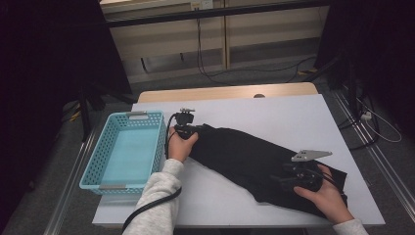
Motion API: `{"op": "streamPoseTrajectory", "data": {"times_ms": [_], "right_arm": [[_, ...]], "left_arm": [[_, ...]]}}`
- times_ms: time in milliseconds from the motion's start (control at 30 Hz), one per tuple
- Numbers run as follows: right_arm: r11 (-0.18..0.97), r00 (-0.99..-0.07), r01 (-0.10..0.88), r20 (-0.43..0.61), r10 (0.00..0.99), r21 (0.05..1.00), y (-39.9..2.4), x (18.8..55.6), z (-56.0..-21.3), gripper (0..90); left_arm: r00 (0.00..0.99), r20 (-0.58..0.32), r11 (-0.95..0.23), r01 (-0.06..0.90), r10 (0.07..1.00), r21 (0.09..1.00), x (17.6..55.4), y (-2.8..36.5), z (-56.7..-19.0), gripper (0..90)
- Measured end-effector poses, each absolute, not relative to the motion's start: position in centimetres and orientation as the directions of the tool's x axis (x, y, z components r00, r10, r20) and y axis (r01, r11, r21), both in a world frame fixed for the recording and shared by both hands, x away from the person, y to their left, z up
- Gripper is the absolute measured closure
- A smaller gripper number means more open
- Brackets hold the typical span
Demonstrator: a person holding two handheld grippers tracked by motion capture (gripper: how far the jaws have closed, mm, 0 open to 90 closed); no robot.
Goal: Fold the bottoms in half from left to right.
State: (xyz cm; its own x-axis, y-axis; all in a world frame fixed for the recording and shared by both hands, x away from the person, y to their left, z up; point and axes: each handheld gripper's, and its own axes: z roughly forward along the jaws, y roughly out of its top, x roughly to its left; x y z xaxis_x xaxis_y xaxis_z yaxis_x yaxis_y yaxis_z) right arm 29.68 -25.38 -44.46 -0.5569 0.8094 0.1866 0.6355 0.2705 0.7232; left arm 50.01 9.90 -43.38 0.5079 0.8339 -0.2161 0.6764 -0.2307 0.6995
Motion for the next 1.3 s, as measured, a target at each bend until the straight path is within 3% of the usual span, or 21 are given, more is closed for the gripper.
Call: {"op": "streamPoseTrajectory", "data": {"times_ms": [300, 467, 600, 667, 767, 900, 1100, 1167, 1300], "right_arm": [[0.269, -0.559, 0.634, 0.189, 0.808, 0.725, -25.4, 29.7, -44.4, 29.9], [0.269, -0.559, 0.633, 0.189, 0.807, 0.726, -25.4, 29.6, -44.4, 29.5], [0.272, -0.561, 0.632, 0.187, 0.806, 0.725, -25.4, 29.7, -44.4, 29.4], [0.272, -0.561, 0.633, 0.187, 0.806, 0.725, -25.3, 29.7, -44.4, 29.3], [0.276, -0.564, 0.632, 0.186, 0.805, 0.724, -25.3, 29.7, -44.4, 28.8], [0.277, -0.565, 0.635, 0.189, 0.803, 0.721, -25.2, 29.7, -44.5, 28.5], [0.27, -0.566, 0.635, 0.199, 0.8, 0.724, -25.2, 29.7, -44.4, 28.4], [0.268, -0.567, 0.635, 0.201, 0.799, 0.725, -25.2, 29.7, -44.4, 28.4], [0.269, -0.565, 0.636, 0.2, 0.8, 0.723, -25.2, 29.7, -44.3, 28.4]], "left_arm": [[0.502, -0.274, -0.228, 0.728, 0.82, 0.647, 50.4, 10.0, -44.0, 90.0], [0.505, -0.247, -0.244, 0.718, 0.827, 0.652, 49.8, 10.2, -44.5, 90.0], [0.505, -0.228, -0.236, 0.696, 0.833, 0.678, 49.4, 10.2, -44.1, 74.7], [0.519, -0.226, -0.247, 0.69, 0.825, 0.681, 49.2, 10.2, -44.0, 72.9], [0.532, -0.232, -0.255, 0.687, 0.815, 0.68, 48.7, 9.7, -44.2, 61.8], [0.563, -0.2, -0.297, 0.666, 0.802, 0.685, 48.7, 9.1, -44.8, 61.7], [0.565, -0.165, -0.292, 0.629, 0.808, 0.72, 49.0, 8.8, -45.5, 52.4], [0.568, -0.18, -0.286, 0.633, 0.803, 0.72, 49.0, 8.8, -45.7, 53.8], [0.566, -0.208, -0.291, 0.664, 0.798, 0.688, 48.9, 8.5, -45.3, 72.8]]}}
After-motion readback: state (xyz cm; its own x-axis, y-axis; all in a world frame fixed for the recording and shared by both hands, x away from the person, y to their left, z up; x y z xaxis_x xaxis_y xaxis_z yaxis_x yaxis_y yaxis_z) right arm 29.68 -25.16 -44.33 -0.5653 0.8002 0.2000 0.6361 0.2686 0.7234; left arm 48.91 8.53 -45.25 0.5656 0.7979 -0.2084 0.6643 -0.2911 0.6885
